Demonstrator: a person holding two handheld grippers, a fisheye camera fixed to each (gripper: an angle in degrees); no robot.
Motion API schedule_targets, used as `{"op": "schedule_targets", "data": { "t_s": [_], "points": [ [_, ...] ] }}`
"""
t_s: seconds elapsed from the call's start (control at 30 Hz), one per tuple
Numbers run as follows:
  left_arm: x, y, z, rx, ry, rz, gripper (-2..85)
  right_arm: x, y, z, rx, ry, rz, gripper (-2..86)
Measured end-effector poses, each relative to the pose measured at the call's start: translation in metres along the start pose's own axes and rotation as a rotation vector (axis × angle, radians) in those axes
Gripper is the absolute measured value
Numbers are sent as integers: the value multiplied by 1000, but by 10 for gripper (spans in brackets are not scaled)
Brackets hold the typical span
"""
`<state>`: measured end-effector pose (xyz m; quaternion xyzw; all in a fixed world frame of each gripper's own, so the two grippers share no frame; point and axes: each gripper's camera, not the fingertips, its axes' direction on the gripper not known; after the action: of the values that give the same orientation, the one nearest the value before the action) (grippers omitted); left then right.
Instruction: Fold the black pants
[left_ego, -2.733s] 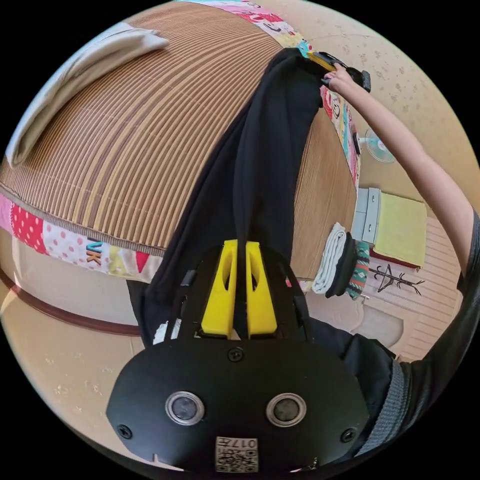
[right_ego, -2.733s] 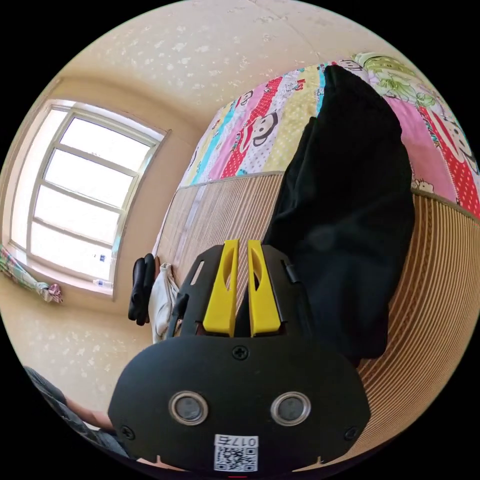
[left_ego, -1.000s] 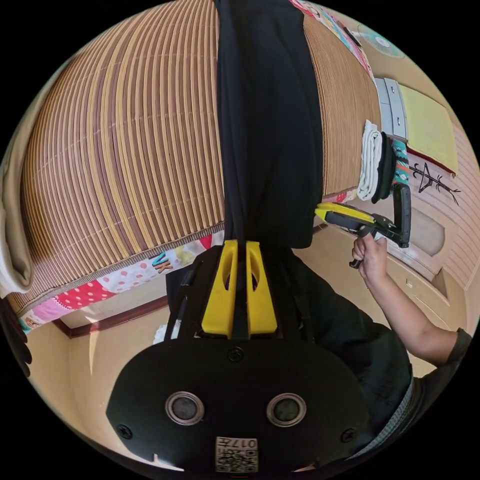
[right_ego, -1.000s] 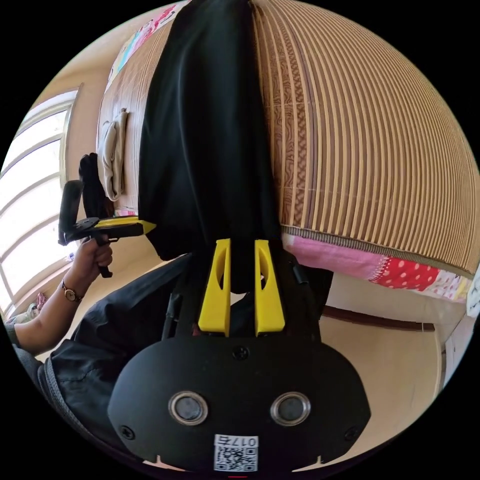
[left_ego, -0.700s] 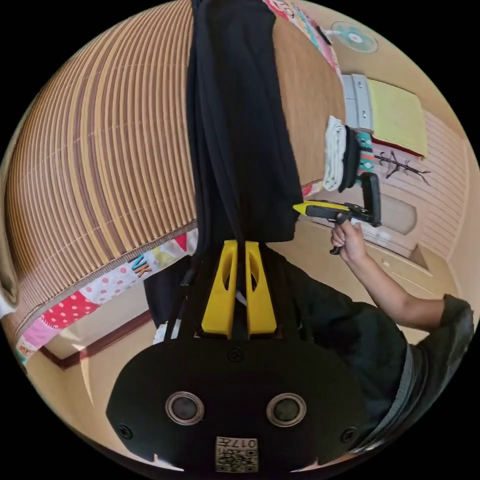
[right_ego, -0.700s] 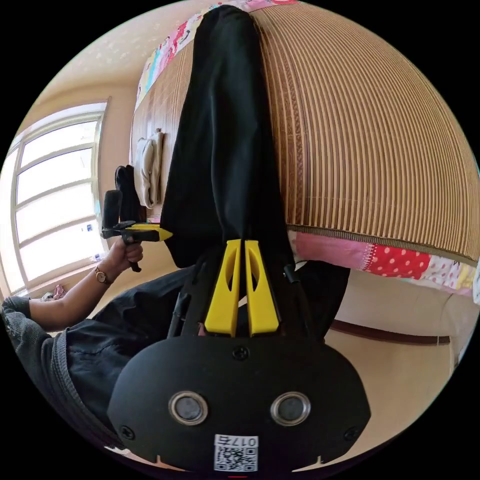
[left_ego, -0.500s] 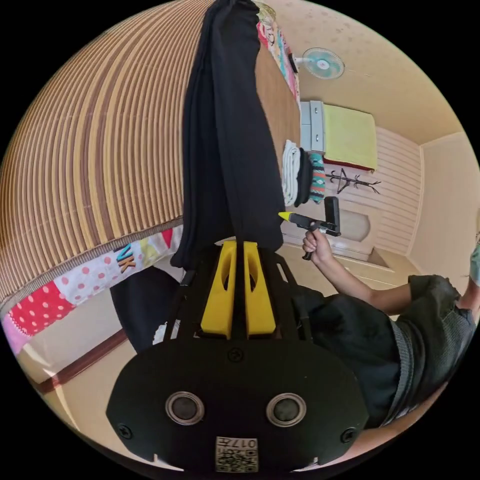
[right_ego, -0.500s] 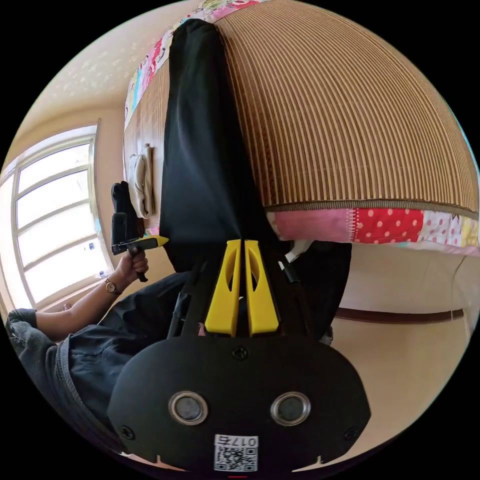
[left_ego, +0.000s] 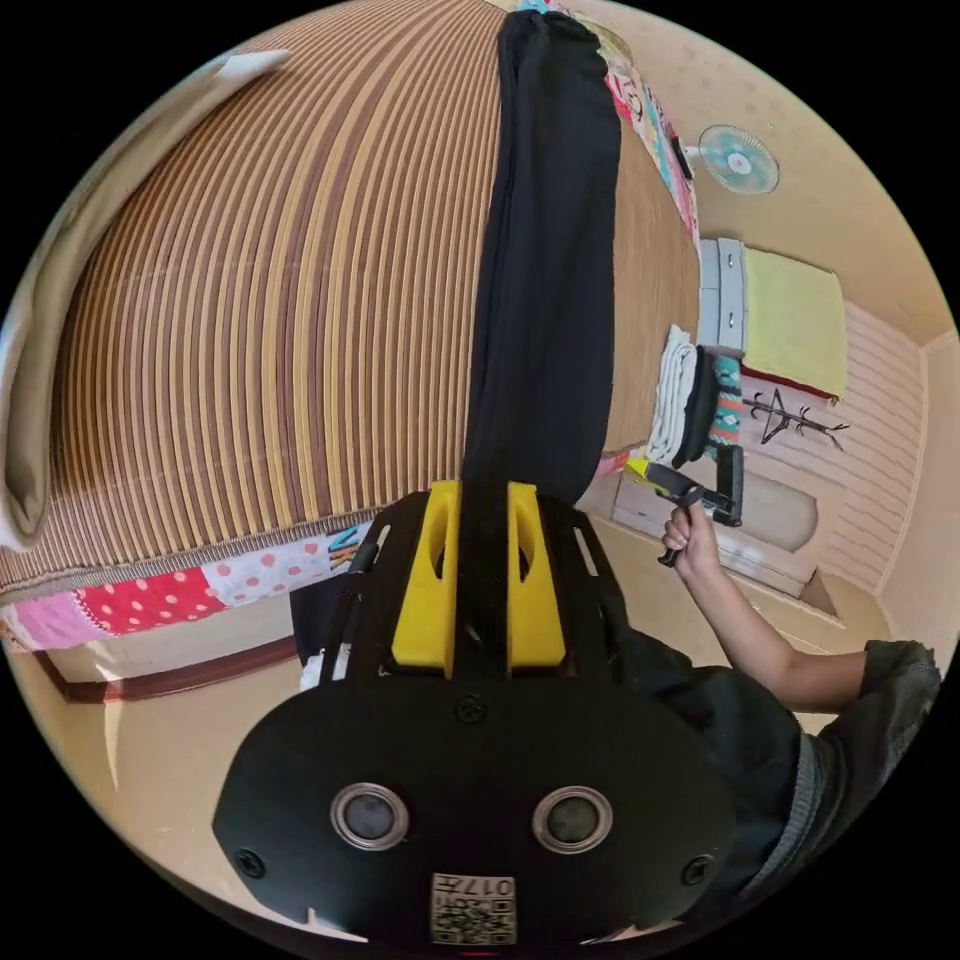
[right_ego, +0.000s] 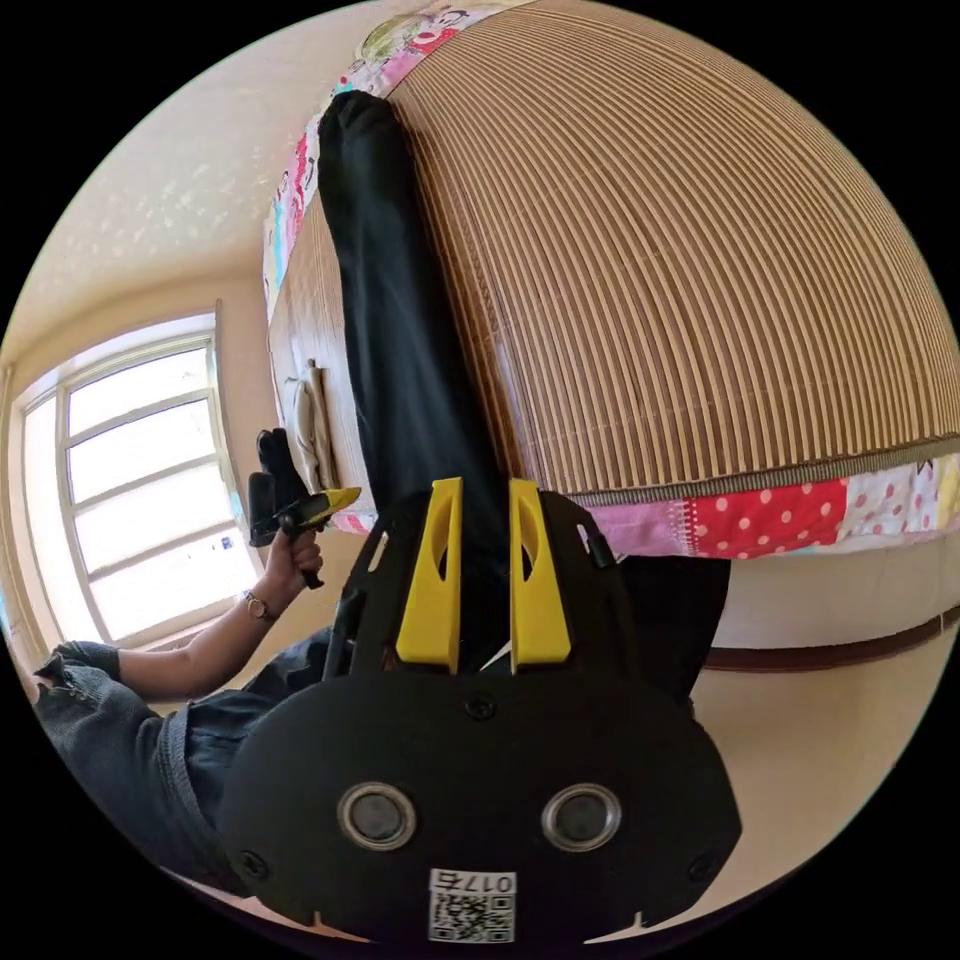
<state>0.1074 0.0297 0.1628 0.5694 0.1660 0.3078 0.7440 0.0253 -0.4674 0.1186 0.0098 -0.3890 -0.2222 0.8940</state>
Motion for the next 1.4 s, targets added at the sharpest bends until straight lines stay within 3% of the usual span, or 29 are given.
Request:
{"op": "schedule_targets", "data": {
  "t_s": [0.1, 0.3, 0.43, 0.53, 0.63, 0.77, 0.87, 1.13, 1.27, 1.4],
  "points": [
    [-7, -42, -3, 62, 65, -17, 134, 17, -39, 2, -8, -122, -21, 101],
    [2, -125, 9, 110, 83, 25, 155, 17, -118, 28, -66, -122, -103, 131],
    [18, -159, 27, 75, 65, 54, 132, 19, -142, 61, -140, -183, -115, 106],
    [25, -166, 40, 22, -46, 22, 70, 23, -132, 78, -204, -220, -110, 70],
    [23, -148, 32, 42, 61, 54, 43, 33, -101, 62, -151, -360, -116, 42],
    [27, -102, 0, 79, 335, 170, 37, 28, -26, 24, -111, -623, -231, 29],
    [46, -54, -23, 75, 455, 282, 37, 7, 41, -6, -110, -687, -312, 26],
    [150, 76, -98, 183, 565, 552, 46, -113, 186, -103, -55, -719, -635, 36],
    [235, 118, -159, 277, 509, 752, 39, -211, 237, -172, 33, -616, -887, 23],
    [309, 148, -217, 353, 569, 1011, 38, -288, 272, -223, 111, -619, -1089, 16]
  ]
}}
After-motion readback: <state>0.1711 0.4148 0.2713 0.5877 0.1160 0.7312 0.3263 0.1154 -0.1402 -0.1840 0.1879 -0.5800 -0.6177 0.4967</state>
